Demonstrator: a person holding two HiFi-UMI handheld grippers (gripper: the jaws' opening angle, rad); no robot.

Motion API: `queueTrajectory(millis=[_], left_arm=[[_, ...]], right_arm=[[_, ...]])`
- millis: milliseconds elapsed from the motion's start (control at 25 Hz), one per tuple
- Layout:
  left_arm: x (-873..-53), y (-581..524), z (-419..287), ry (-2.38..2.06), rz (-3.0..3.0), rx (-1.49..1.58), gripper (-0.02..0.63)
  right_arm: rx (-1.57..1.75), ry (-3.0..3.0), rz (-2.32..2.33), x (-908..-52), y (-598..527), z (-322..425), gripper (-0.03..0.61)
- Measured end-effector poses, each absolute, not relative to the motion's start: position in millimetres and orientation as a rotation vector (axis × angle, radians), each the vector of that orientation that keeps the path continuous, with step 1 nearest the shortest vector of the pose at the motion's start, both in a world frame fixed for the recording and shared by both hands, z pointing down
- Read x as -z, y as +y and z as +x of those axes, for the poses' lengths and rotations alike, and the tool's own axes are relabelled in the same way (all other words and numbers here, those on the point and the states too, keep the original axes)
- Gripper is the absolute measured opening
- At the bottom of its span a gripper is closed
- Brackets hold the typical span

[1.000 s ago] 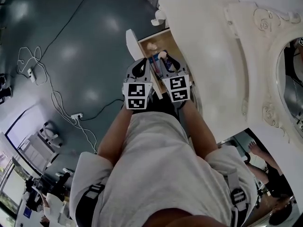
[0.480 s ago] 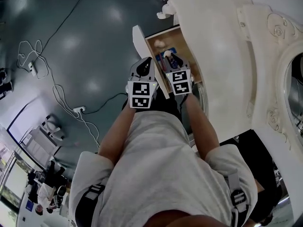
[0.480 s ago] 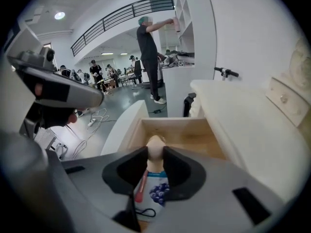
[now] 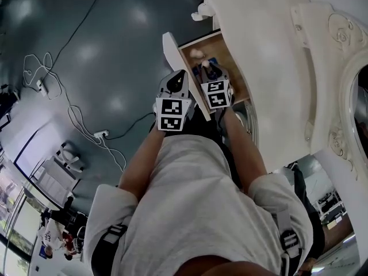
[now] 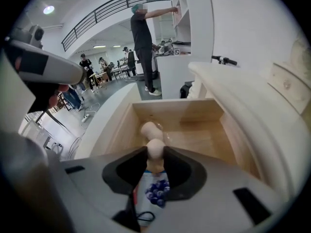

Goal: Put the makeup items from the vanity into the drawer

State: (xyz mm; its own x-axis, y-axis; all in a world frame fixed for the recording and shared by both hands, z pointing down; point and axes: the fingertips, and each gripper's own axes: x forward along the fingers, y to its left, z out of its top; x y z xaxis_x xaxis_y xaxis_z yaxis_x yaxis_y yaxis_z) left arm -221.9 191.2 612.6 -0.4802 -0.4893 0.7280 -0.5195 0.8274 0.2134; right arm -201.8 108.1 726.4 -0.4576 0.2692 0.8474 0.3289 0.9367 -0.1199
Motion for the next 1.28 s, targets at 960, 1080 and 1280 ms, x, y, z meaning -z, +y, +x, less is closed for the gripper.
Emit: queueTrajectory(millis=[960,1080,1280], left_arm=[[-594,168,-192,-2.173,0.757,-0.061,0.006],[-588,160,-188,-2.179,0.787,-0.096,0.006],[-565,144,-186,-2.243,0.786,-0.109,0.006]], right_arm=[[0.091,-2.059,-0.401,-716,91,-152,0.146],[0.104,-2.104,-0.396,-696,87,-150,0.144],[0.084,-2.272,-0.350,-638,67,-156,0.021]])
